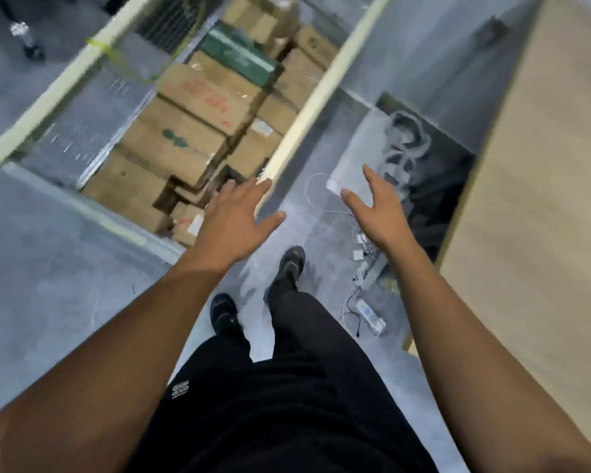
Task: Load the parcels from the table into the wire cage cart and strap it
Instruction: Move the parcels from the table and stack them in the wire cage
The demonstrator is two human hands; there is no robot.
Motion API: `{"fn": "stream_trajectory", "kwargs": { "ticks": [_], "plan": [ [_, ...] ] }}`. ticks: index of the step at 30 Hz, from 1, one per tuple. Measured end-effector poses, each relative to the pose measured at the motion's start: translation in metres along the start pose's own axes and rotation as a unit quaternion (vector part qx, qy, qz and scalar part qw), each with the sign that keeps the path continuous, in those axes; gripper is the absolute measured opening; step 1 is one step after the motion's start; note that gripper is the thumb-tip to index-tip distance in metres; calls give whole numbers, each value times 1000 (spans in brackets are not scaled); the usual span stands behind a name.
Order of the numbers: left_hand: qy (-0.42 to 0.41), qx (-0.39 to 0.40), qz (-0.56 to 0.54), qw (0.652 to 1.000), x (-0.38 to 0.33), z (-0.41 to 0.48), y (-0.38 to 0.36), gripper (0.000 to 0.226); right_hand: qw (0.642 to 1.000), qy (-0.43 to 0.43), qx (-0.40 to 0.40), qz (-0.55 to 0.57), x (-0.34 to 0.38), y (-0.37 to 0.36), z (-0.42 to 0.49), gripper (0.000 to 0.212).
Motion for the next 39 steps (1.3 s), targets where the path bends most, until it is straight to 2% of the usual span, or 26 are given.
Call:
{"fn": "stream_trajectory", "kwargs": {
  "ticks": [3, 7, 16, 25, 30, 36, 39],
  "plan": [
    [-85, 38, 15, 996, -67, 1, -14, 74, 995, -60, -83, 10, -53, 42, -61, 75],
    [-193, 59, 55, 978, -164, -4, -49, 75, 980, -124, -150, 51, -120, 85, -138, 78],
    [-364, 154, 88, 914, -371, -65, -183, 75, 893, -258, -318, 184, -285, 143, -317, 80],
    [-407, 246, 95, 875, -490, -112, -334, 70, 809, -319, -405, 284, -427, 189, -424, 78],
    [-398, 280, 89, 869, -531, -105, -387, 69, 775, -344, -416, 330, -480, 213, -425, 78],
    [-398, 319, 102, 854, -577, -65, -439, 65, 717, -374, -460, 367, -526, 239, -406, 75],
    [-390, 333, 101, 853, -610, -59, -465, 66, 715, -376, -450, 380, -548, 257, -395, 75]
  ]
}}
Point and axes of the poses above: each hand's wrist, its own z-axis towards the middle knuckle, its own y-axis out of the back of the hand, x = y × z, the point moved 6 cm from there along z, towards the middle knuckle, and after that the axes turned 3 degrees about x, right-handed, at the moved point
